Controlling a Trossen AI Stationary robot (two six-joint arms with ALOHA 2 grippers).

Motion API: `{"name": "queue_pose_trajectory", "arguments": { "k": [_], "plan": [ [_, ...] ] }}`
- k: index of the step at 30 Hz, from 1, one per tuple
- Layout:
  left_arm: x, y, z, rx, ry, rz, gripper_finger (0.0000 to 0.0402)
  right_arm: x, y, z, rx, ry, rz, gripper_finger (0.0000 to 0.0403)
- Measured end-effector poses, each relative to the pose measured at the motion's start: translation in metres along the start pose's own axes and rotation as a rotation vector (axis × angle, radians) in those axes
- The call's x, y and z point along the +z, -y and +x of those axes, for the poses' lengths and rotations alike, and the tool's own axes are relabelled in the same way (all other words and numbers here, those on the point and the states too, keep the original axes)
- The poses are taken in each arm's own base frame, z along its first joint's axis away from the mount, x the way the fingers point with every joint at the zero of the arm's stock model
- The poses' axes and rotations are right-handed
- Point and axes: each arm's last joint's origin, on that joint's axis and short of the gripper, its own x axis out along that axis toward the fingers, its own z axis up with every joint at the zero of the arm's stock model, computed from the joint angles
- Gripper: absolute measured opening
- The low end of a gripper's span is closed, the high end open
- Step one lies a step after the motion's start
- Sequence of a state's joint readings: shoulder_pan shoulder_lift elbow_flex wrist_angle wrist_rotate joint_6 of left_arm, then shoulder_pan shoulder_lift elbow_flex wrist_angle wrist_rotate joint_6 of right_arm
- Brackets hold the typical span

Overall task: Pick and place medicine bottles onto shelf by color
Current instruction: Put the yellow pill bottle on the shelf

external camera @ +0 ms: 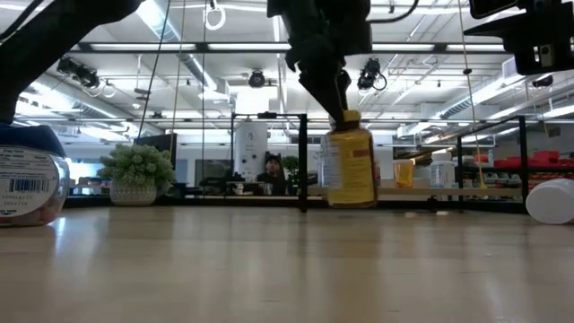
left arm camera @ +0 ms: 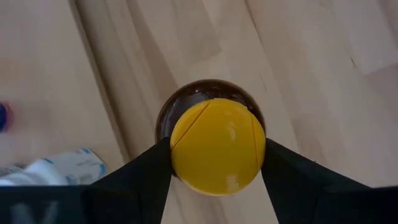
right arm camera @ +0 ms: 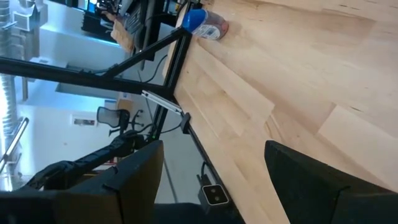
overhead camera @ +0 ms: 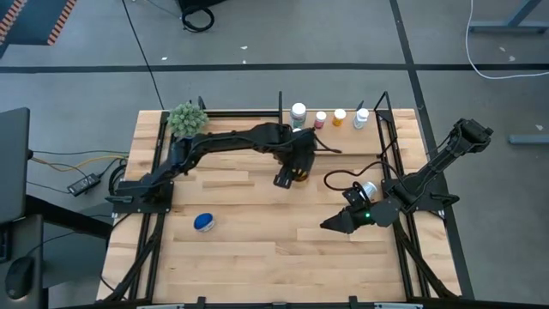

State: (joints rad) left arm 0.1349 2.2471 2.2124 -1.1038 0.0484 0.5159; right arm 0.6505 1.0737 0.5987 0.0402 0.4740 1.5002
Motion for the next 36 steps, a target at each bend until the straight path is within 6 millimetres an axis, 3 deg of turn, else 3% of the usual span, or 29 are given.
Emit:
{"name": "queue_pose_trajectory", "arguments": {
  "k": [3, 19, 24, 27, 31, 36],
  "plan": [
    [-0.004, -0.001, 0.01, -0.012, -0.029, -0.015, 0.0225, 0.0, 0.0, 0.0, -0.001, 0.001, -0.004, 0.0286],
    [-0.003, 0.0, 0.007, -0.006, -0.028, -0.094, 0.0286, 0.003, 0.001, 0.0, -0.013, 0.088, -0.022, 0.0286],
    [-0.001, -0.001, -0.008, -0.01, -0.035, -0.159, 0.0313, 0.006, 0.004, 0.0, -0.058, 0.18, -0.139, 0.0286],
    [0.001, -0.006, -0.027, 0.0, -0.03, -0.213, 0.0322, 0.012, 0.006, 0.002, -0.105, 0.24, -0.285, 0.0286],
    [-0.005, -0.006, -0.049, 0.001, -0.024, -0.282, 0.0325, 0.028, 0.009, 0.007, -0.192, 0.299, -0.553, 0.0286],
    [-0.01, -0.005, -0.08, 0.001, 0.018, -0.337, 0.0324, 0.052, 0.013, 0.013, -0.286, 0.352, -0.688, 0.0286]
  ]
}}
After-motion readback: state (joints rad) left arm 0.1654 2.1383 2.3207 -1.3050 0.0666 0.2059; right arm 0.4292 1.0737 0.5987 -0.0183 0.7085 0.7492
